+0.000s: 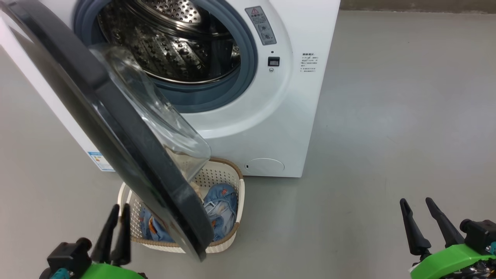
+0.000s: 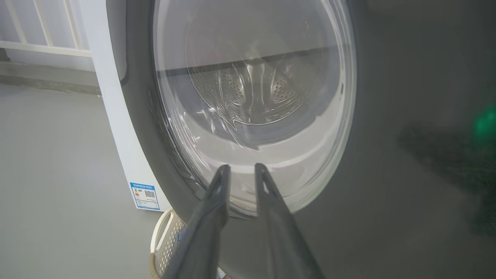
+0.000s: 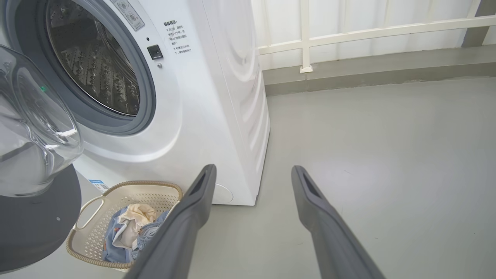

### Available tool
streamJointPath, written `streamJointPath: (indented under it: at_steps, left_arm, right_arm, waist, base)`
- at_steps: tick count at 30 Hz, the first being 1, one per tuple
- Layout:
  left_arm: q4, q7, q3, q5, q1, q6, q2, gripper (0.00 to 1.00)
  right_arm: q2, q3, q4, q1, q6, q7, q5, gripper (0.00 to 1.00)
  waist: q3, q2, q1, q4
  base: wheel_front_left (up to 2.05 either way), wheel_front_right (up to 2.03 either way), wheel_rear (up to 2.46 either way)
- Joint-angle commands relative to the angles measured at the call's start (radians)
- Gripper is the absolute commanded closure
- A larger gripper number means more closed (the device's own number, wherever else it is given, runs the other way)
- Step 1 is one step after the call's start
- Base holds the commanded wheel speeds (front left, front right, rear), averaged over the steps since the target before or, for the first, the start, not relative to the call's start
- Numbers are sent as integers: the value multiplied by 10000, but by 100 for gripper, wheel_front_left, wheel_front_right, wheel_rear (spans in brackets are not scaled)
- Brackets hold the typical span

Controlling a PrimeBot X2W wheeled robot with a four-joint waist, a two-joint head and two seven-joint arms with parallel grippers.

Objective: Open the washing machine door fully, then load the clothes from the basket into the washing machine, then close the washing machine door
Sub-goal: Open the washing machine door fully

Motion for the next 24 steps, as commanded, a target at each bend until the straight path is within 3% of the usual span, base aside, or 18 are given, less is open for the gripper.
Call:
streamJointPath:
  at_steps: [1, 12, 16, 19, 24]
  left_arm:
    - [-273, -65, 455, -30, -416, -16, 96, 100]
    - [-2308, -65, 1681, -200, -526, -16, -234, 100]
    - [-4056, -65, 1902, -152, -482, -16, -389, 100]
    - [-5501, -65, 1545, 313, -448, -16, -440, 100]
    - [-6842, -65, -119, 875, -289, -16, -467, 100]
  right_arm:
    - [-123, 205, -210, 154, 16, -120, -73, 0]
    - [-155, 70, -410, 295, 16, -120, -82, 0]
    - [-160, 5, -484, 349, 16, -120, -66, 0]
    - [-142, -24, -527, 376, 16, -120, -71, 0]
    - [-124, -23, -594, 358, 16, -120, -99, 0]
  waist:
    - [-43, 0, 0, 26]
    - [-157, 0, 0, 202]
    - [-171, 0, 0, 274]
    - [-156, 0, 0, 320]
    - [-104, 0, 0, 334]
  base:
    - [0, 0, 0]
    - [0, 0, 0]
    - [0, 0, 0]
    - [0, 0, 0]
    - [0, 0, 0]
